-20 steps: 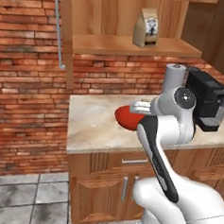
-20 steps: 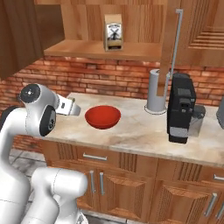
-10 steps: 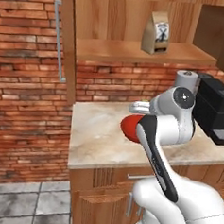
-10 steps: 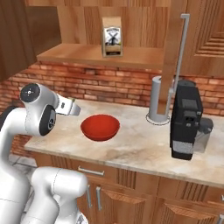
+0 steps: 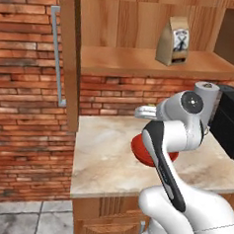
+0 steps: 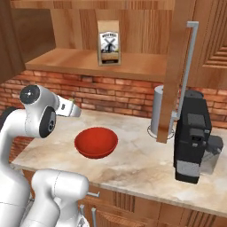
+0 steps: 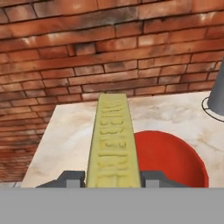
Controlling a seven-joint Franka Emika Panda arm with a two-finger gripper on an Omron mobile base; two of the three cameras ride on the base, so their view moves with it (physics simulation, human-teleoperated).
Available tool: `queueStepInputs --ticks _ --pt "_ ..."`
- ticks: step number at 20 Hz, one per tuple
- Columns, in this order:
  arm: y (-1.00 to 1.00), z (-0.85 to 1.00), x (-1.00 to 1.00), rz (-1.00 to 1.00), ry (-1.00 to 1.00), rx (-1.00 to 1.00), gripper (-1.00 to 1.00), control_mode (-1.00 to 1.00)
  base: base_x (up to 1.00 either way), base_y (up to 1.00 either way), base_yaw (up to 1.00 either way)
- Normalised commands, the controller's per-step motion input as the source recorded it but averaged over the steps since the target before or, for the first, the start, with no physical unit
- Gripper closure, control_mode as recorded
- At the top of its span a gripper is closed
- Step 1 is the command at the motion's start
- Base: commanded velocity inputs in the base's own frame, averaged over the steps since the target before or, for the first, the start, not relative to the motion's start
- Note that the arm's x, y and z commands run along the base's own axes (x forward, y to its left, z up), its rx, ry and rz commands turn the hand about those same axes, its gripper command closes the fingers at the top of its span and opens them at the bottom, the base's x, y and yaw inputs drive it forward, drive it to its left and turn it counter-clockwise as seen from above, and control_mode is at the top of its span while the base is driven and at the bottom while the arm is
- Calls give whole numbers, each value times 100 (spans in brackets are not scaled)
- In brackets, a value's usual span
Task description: Pick the egg and butter from the fridge and place them by the bowl for mixing.
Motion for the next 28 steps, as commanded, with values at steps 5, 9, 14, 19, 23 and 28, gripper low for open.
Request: queueStepInputs --ticks 5,9,14,19,23,28 --pt "0 0 0 0 0 0 100 100 48 -1 7" --pt "0 0 0 0 0 0 100 100 16 0 4" --pt "0 0 0 0 0 0 100 100 0 0 0" --pt "0 0 0 0 0 0 100 100 0 0 0" --pt "0 0 0 0 0 0 100 100 -2 0 0" --pt "7 0 -11 0 3 0 100 -100 -5 2 0"
